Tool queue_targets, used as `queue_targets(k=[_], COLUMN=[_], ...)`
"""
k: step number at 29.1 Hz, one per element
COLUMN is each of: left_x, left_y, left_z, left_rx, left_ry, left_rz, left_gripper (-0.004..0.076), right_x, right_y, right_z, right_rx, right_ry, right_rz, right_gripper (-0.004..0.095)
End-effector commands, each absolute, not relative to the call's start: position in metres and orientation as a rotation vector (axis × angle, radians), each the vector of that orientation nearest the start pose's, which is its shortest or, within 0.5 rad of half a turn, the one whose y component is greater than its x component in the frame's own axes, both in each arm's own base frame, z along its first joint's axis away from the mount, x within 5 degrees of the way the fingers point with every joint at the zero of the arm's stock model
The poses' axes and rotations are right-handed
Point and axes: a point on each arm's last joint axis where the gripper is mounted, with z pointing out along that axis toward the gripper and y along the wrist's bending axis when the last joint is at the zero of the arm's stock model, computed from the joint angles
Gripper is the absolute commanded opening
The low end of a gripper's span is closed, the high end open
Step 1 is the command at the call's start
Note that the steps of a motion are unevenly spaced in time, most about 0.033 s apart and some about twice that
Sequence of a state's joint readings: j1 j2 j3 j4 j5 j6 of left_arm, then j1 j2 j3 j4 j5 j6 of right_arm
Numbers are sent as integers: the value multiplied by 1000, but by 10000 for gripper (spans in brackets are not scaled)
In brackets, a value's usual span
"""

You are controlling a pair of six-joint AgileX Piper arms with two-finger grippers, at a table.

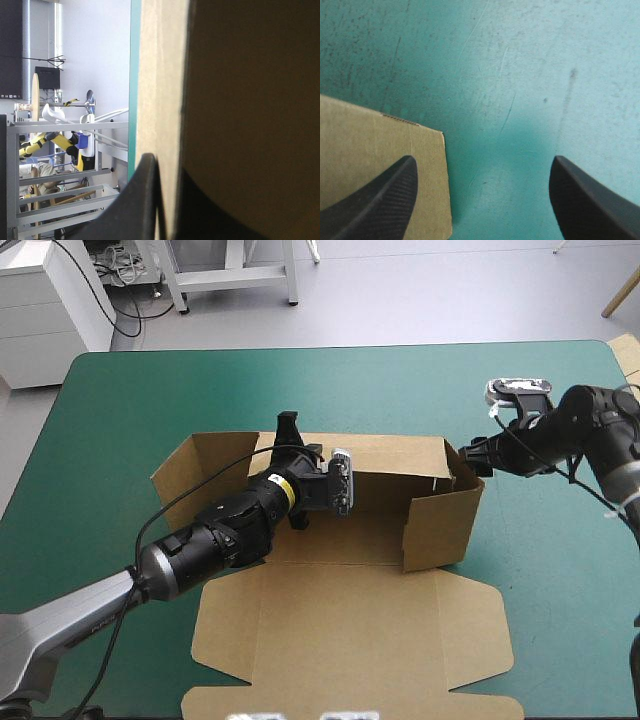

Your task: Fold the box

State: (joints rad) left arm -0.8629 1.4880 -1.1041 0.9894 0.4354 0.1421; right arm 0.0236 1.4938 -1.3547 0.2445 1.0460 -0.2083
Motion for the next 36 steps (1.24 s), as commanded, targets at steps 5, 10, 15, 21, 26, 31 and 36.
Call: queue_targets(k=[5,10,15,21,26,31,36], left_x=[240,240,240,240,240,240,240], left_y=[-223,-223,-223,-223,-223,-223,-223], left_z=[311,311,311,311,311,311,311], left_rx=[1577,1577,1577,1577,1577,1577,1577], left_ry=[1501,1501,1501,1502,1502,1502,1502], left_rz=[533,533,533,534,534,534,534], left_gripper=[-8,-8,-8,-8,-8,-8,-8], right_x=[267,250,239,231,226,223,223], right_y=[32,34,34,37,40,41,46], right_z=[347,339,334,329,327,325,328], right_rx=[-291,-352,-403,-453,-512,-542,-560], right_ry=[2340,2256,2248,2316,2355,2378,2344], right_rz=[328,327,309,358,386,412,470], right_gripper=[673,673,672,672,672,673,673])
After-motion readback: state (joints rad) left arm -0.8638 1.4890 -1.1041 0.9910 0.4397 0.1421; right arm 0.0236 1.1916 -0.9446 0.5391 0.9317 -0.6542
